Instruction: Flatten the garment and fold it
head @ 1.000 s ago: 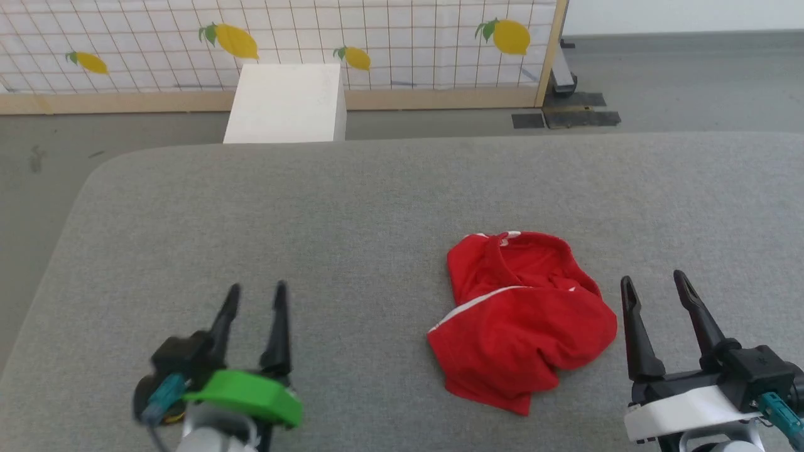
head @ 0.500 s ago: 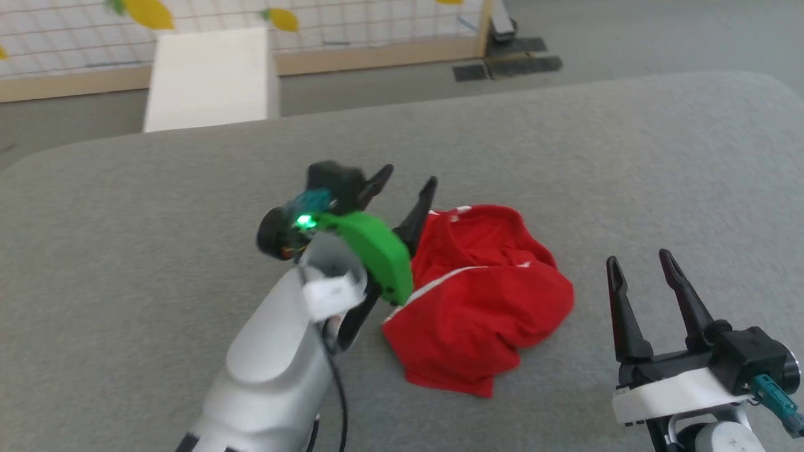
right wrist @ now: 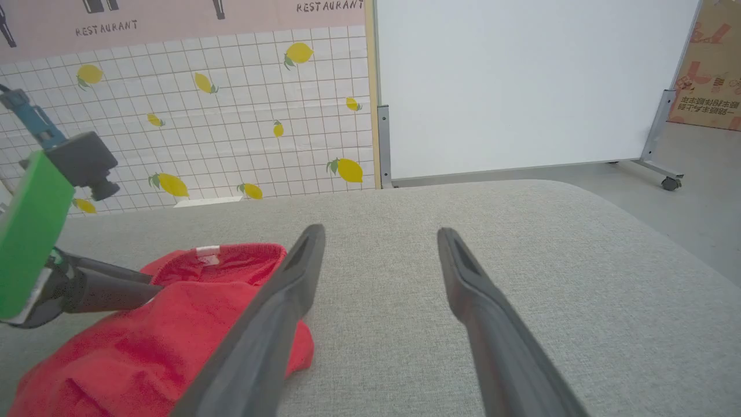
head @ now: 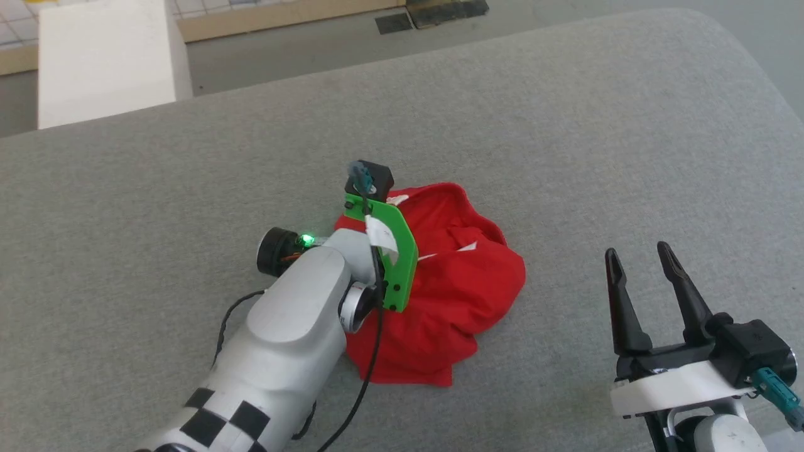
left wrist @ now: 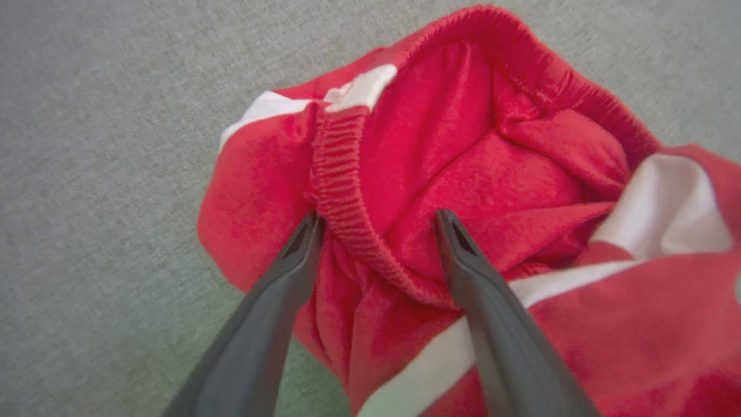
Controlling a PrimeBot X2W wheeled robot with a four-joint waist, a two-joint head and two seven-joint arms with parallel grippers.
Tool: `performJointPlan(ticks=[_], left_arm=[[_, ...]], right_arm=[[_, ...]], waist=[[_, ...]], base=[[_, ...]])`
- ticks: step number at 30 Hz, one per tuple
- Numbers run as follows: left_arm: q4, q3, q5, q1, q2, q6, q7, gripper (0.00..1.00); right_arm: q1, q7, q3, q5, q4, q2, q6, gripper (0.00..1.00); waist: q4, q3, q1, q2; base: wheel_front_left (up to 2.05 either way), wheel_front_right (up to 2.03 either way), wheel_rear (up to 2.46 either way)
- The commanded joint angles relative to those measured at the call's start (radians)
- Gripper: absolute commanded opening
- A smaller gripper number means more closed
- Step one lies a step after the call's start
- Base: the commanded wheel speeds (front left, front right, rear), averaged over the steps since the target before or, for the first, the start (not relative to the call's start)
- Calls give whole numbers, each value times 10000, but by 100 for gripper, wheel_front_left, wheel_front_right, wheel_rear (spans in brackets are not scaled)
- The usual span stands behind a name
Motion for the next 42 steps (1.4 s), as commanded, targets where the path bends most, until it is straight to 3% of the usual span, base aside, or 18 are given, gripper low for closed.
performJointPlan(ticks=[1,2,5,10,18,22,27,29,32,37,41,42], left_arm=[[147,-122,-40,-229,13,4,288,30],[160,-187,-22,-316,18,-89,370,0],[-211,-115,69,-578,27,-324,-661,0],[-1044,-195,332,-1067,19,-990,-3555,0],[-3421,-1148,-1216,-2094,15,-1469,-6896,0],[-4695,-1221,-2452,-2341,14,-1207,-7378,0],[-5059,-852,-2828,-1993,14,-619,-7458,0],[-4769,-594,-2842,-1488,88,-486,-7461,0],[-4010,-522,-2787,-582,635,-247,-7461,0],[-2335,-260,-2939,966,1716,587,-7269,0],[-1310,62,-3389,1875,2181,1033,-6916,0],[-1113,145,-3529,2047,2235,1115,-6800,18]], right_arm=[[-192,-49,5,84,-10,7,-15,100],[-206,-49,-2,94,-8,7,-15,100],[-238,-49,-62,119,-6,7,-15,100],[-254,-49,-106,92,27,7,-15,100],[-156,-49,-128,-126,92,7,-15,100],[-85,-49,-127,-174,87,7,-15,100],[-33,-49,-139,-210,51,7,-15,100],[-28,-49,-133,-205,37,7,-15,100],[-15,-49,-113,-199,22,7,-15,100],[-28,-49,-128,-211,-11,7,-15,100],[-37,-49,-95,-233,-16,7,-15,100],[-32,-49,-76,-251,1,7,-15,100]], waist=[[-119,134,-2,-1],[-111,140,-2,-1],[-26,121,-2,-1],[229,-93,-2,-1],[746,-634,-2,-1],[1009,-823,-2,-1],[1318,-894,-2,-1],[1412,-882,-2,-1],[1507,-851,-2,-1],[1639,-737,-2,-1],[1718,-692,-2,-1],[1740,-698,-2,-1]], base=[[0,0,0],[0,0,0],[0,0,0],[0,0,0],[0,0,0],[0,0,0],[0,0,0],[0,0,0],[0,0,0],[0,0,0],[0,0,0],[0,0,0]])
